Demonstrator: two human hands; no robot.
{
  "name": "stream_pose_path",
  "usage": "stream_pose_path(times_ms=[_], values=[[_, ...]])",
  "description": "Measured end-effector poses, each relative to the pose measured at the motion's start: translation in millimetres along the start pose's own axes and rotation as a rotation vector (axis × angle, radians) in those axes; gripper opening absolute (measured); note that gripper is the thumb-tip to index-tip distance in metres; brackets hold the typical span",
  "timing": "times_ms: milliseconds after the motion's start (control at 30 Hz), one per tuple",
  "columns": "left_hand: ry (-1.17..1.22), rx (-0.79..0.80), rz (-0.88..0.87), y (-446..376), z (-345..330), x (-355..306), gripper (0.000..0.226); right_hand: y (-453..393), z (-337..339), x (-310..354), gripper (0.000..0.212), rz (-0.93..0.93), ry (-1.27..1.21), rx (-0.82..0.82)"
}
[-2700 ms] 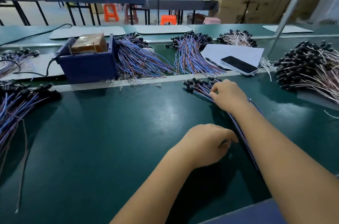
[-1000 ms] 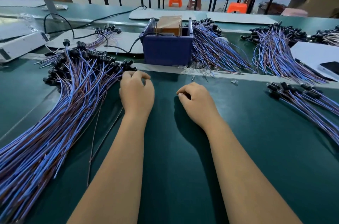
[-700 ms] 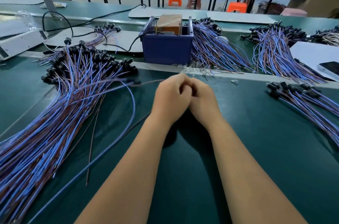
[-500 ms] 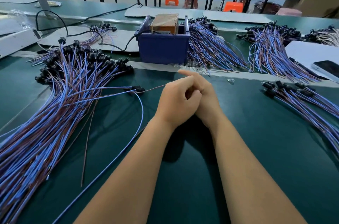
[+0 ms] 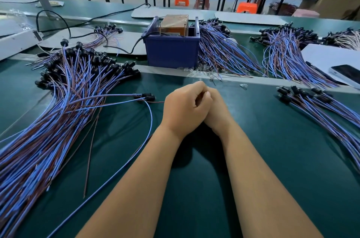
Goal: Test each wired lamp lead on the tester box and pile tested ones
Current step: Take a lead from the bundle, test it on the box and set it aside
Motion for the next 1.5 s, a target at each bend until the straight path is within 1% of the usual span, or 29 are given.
stream_pose_path(times_ms=[100,167,233,300,400,500,567,633,700,800,933,1067,1167,1267,1367,1433,1500], values=[[-0.019,-0.011,-0.019,-2,1,-2,0.016,0,5,1,0.021,-0.002,-0.08,-0.08],[-0.007,0.021,-0.028,-5,-1,-1,0.012,0,17,-4,0.021,-0.016,-0.103,-0.196],[-0.066,0.05,-0.042,-5,-4,1,0.015,1,34,-7,0.019,-0.002,-0.098,-0.336],[-0.212,0.078,-0.029,-5,-9,10,0.017,6,53,-6,0.017,0.034,0.025,-0.503],[-0.327,0.157,0.09,-4,-16,33,0.017,16,74,0,0.014,0.058,0.306,-0.7],[-0.407,0.207,0.108,-3,-20,41,0.014,22,84,2,0.014,0.029,0.464,-0.795],[-0.498,0.23,0.107,-2,-23,43,0.02,23,89,2,0.017,0.003,0.489,-0.822],[-0.636,0.212,0.107,-3,-21,45,0.025,23,90,1,0.017,-0.008,0.458,-0.814],[-0.742,0.171,0.107,-3,-16,44,0.023,21,87,0,0.018,0.004,0.409,-0.775],[-0.779,0.168,0.132,-2,-14,48,0.021,15,77,-1,0.018,0.045,0.336,-0.673],[-0.663,0.124,0.127,-5,-7,46,0.024,7,57,4,0.019,0.127,0.306,-0.49],[-0.506,0.103,0.111,-6,-4,41,0.022,2,41,7,0.021,0.193,0.379,-0.363],[-0.39,0.124,0.091,-8,-5,41,0.019,2,40,10,0.023,0.234,0.393,-0.356],[-0.299,0.126,0.075,-7,-3,39,0.019,1,41,9,0.023,0.222,0.387,-0.348],[-0.233,0.146,0.1,-5,-5,42,0.02,1,41,7,0.019,0.202,0.402,-0.342],[-0.241,0.18,0.123,-5,-9,45,0.023,1,39,7,0.018,0.2,0.48,-0.342],[-0.294,0.242,0.16,-5,-17,52,0.023,-1,37,8,0.018,0.197,0.615,-0.345]])
Point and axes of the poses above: each hand's wrist, its own y-axis away from the middle knuckle, its own z-axis out of the back of the hand, x = y × z, the point moved 10 cm from there along -y, towards the middle knuckle, and after that the axes turned 6 degrees about y, right-handed, at the moved point
